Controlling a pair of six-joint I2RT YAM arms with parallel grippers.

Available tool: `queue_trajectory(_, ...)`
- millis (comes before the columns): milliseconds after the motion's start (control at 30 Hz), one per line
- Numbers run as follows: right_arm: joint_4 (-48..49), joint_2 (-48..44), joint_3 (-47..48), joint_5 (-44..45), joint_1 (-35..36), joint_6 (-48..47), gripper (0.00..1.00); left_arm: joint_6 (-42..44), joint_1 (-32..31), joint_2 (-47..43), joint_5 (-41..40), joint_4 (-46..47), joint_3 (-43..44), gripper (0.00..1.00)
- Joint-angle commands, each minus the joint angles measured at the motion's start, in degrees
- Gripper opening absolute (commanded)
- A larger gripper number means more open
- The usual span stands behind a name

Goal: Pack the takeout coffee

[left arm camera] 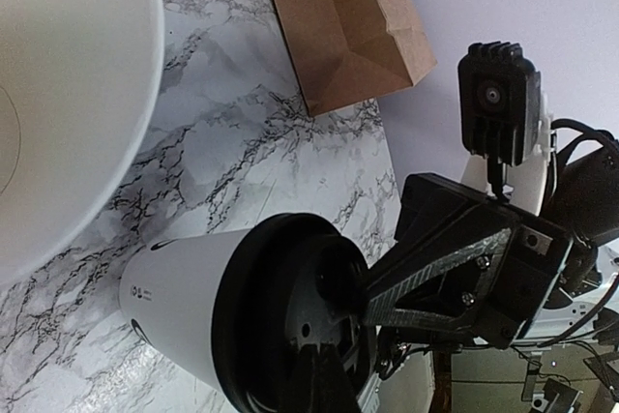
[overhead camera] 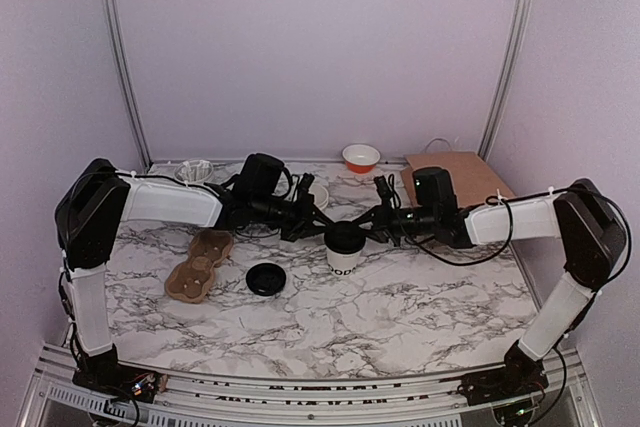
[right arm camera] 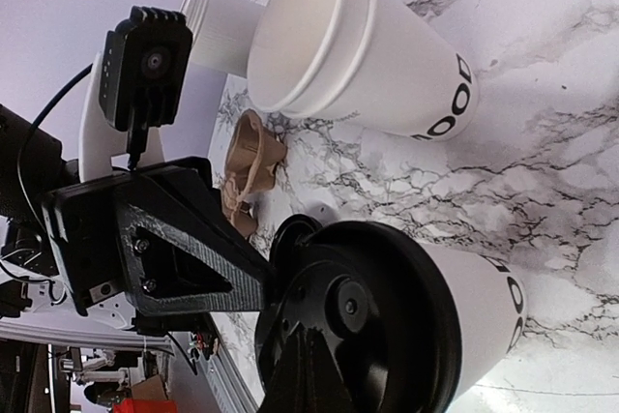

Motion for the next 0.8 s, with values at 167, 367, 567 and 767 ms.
queue_trajectory(167, -3.36, -4.94, 5.89, 1.06, -0.05, -3.52, 0.0, 3.49, -0.96, 2.08, -3.95, -11.12, 2.95, 0.0)
queue_trajectory(367, 1.01, -2.43, -0.63, 0.09, -0.8, -0.83, 0.0, 3.54, -1.18, 2.13, -4.29, -11.47, 3.42, 0.0)
queue_trajectory(567, 3.79, 1.04, -4.15, -1.17, -1.87, 0.75, 0.0, 3.78, -1.3, 2.13, -4.51, -11.85, 3.69, 0.0)
queue_trajectory(767, -2.39, -3.21, 1.86, 0.45, -2.03, -2.86, 0.0, 3.9, -1.39, 1.94, -4.77, -12.0, 3.68, 0.0)
